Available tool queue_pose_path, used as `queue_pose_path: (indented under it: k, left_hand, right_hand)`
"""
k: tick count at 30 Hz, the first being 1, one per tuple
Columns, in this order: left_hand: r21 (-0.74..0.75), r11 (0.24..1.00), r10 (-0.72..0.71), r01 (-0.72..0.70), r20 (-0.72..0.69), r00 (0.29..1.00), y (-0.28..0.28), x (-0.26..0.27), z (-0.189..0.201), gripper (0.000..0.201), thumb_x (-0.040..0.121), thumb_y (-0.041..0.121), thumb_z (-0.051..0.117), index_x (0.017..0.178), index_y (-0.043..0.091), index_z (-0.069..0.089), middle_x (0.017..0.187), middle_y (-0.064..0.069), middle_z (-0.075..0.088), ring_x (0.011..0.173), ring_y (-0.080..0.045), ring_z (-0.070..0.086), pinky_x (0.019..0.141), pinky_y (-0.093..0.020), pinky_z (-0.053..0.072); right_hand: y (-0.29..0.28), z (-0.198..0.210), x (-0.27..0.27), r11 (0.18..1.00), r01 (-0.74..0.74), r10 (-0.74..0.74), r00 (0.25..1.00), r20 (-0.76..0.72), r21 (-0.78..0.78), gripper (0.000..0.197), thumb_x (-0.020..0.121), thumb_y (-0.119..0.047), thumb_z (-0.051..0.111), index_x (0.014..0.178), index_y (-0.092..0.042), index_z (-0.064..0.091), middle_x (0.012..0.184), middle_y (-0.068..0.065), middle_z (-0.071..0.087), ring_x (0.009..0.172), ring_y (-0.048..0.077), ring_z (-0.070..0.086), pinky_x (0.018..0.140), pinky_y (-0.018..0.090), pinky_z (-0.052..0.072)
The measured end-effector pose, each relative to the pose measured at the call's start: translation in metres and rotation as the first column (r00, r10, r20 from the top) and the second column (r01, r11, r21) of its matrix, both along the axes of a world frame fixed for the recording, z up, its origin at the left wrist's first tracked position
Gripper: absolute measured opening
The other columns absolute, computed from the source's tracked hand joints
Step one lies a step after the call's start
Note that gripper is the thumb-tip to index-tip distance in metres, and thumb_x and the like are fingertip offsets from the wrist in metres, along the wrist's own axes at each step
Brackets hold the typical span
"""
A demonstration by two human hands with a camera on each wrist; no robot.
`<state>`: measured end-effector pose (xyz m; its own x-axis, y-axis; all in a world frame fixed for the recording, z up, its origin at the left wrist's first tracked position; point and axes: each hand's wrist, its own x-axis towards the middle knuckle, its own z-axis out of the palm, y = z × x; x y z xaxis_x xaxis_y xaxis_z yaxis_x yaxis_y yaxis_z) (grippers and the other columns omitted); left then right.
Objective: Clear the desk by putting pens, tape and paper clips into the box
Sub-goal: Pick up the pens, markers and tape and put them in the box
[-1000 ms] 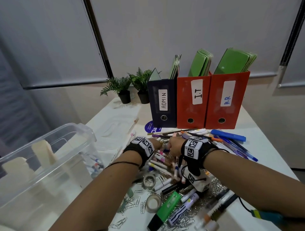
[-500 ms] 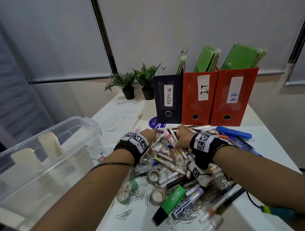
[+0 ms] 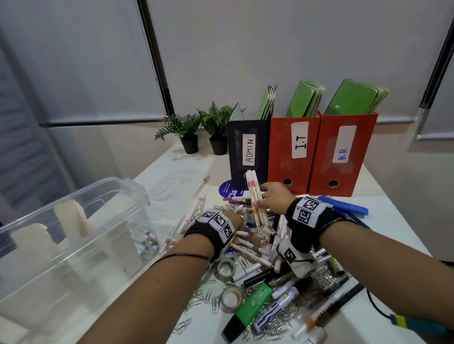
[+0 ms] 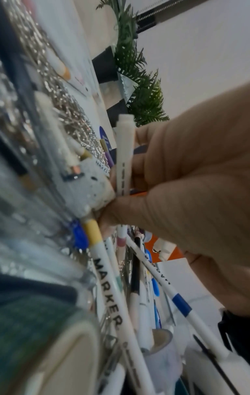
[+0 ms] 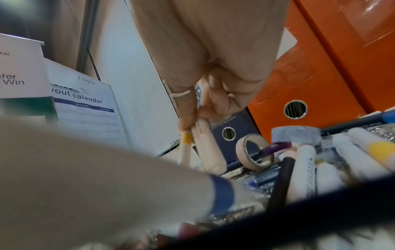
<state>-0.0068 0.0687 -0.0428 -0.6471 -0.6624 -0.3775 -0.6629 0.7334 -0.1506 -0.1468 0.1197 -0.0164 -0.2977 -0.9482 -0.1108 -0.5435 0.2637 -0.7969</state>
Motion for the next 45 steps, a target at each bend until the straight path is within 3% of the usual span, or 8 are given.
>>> queue_pose_path:
  k: [6, 10, 24, 27, 32, 36, 40, 45]
  left_hand:
    - [0.037, 0.998, 0.051, -0.052, 0.039, 0.998, 0.004, -0.002, 0.008, 0.019, 0.092, 0.02, 0.056, 0.105, 0.007, 0.062, 0.077, 0.001, 0.058, 0.08, -0.018, 0.058, 0.083, -0.029, 0.051]
    - [-0.04, 0.999, 0.026, -0.021, 0.116, 0.993, 0.008, 0.0, 0.006, 0.022, 0.085, 0.022, 0.065, 0.104, 0.012, 0.059, 0.102, -0.007, 0.067, 0.093, -0.025, 0.065, 0.085, -0.039, 0.054]
    - [-0.278, 0.929, 0.185, -0.243, -0.218, 0.958, 0.009, 0.056, 0.08, 0.027, 0.098, 0.01, 0.042, 0.121, -0.001, 0.048, 0.122, -0.016, 0.055, 0.111, -0.029, 0.056, 0.088, -0.032, 0.045]
    - [-0.363, 0.836, 0.302, -0.41, -0.318, 0.898, 0.007, 0.095, 0.104, 0.026, 0.099, 0.011, 0.037, 0.12, -0.001, 0.046, 0.121, -0.017, 0.055, 0.11, -0.032, 0.056, 0.085, -0.034, 0.044]
    - [-0.352, 0.529, 0.549, -0.773, -0.552, 0.627, 0.0, 0.176, 0.146, 0.03, 0.096, 0.007, 0.039, 0.122, -0.003, 0.049, 0.124, -0.021, 0.057, 0.115, -0.035, 0.055, 0.092, -0.038, 0.045]
    - [-0.288, 0.592, 0.647, -0.752, -0.387, 0.657, 0.009, 0.207, 0.147, 0.053, 0.087, 0.026, 0.05, 0.133, 0.0, 0.046, 0.136, -0.021, 0.049, 0.119, -0.033, 0.054, 0.099, -0.038, 0.046]
    - [-0.167, 0.575, 0.7, -0.801, -0.406, 0.588, 0.022, 0.209, 0.141, 0.058, 0.07, 0.038, 0.063, 0.125, 0.021, 0.05, 0.11, -0.008, 0.066, 0.096, -0.03, 0.064, 0.08, -0.032, 0.053]
    - [-0.201, 0.664, 0.672, -0.721, -0.265, 0.692, -0.027, 0.211, 0.123, 0.044, 0.077, 0.039, 0.062, 0.113, 0.014, 0.06, 0.105, -0.006, 0.069, 0.093, -0.028, 0.066, 0.083, -0.036, 0.056]
  right_hand:
    - [0.007, 0.008, -0.007, 0.994, -0.026, 0.038, 0.992, 0.118, -0.105, 0.031, 0.081, -0.009, 0.07, 0.111, -0.002, 0.065, 0.104, 0.012, 0.071, 0.097, 0.023, 0.068, 0.092, 0.038, 0.053]
    - [0.011, 0.009, -0.011, 0.992, -0.029, 0.047, 0.988, 0.146, -0.121, 0.029, 0.08, -0.009, 0.071, 0.108, -0.004, 0.065, 0.1, 0.013, 0.072, 0.097, 0.027, 0.069, 0.09, 0.045, 0.054]
    - [0.013, 0.032, 0.019, 0.935, 0.032, 0.063, 0.965, 0.254, -0.353, 0.031, 0.088, 0.0, 0.059, 0.119, -0.004, 0.062, 0.11, 0.013, 0.067, 0.103, 0.025, 0.064, 0.095, 0.036, 0.051]
    - [0.006, 0.044, 0.049, 0.923, -0.072, 0.163, 0.963, 0.216, -0.377, 0.028, 0.089, 0.001, 0.057, 0.117, 0.001, 0.061, 0.107, 0.015, 0.066, 0.1, 0.027, 0.063, 0.077, 0.02, 0.055]
    - [-0.008, 0.063, 0.101, 0.891, -0.209, 0.267, 0.959, 0.093, -0.402, 0.026, 0.087, -0.002, 0.06, 0.113, -0.002, 0.065, 0.112, 0.017, 0.067, 0.11, 0.031, 0.061, 0.099, 0.044, 0.048]
    - [-0.011, 0.074, 0.13, 0.869, -0.257, 0.334, 0.935, 0.119, -0.422, 0.027, 0.086, -0.001, 0.061, 0.112, -0.003, 0.066, 0.103, 0.01, 0.068, 0.1, 0.024, 0.062, 0.095, 0.035, 0.049]
    - [-0.015, 0.072, 0.145, 0.872, -0.294, 0.38, 0.911, 0.161, -0.392, 0.019, 0.087, -0.003, 0.06, 0.104, -0.004, 0.068, 0.072, -0.006, 0.06, 0.073, 0.01, 0.055, 0.065, 0.019, 0.043]
    - [-0.028, 0.064, 0.155, 0.862, -0.335, 0.42, 0.892, 0.165, -0.38, 0.012, 0.087, -0.006, 0.06, 0.094, -0.01, 0.069, 0.077, -0.001, 0.063, 0.081, 0.015, 0.058, 0.084, 0.03, 0.049]
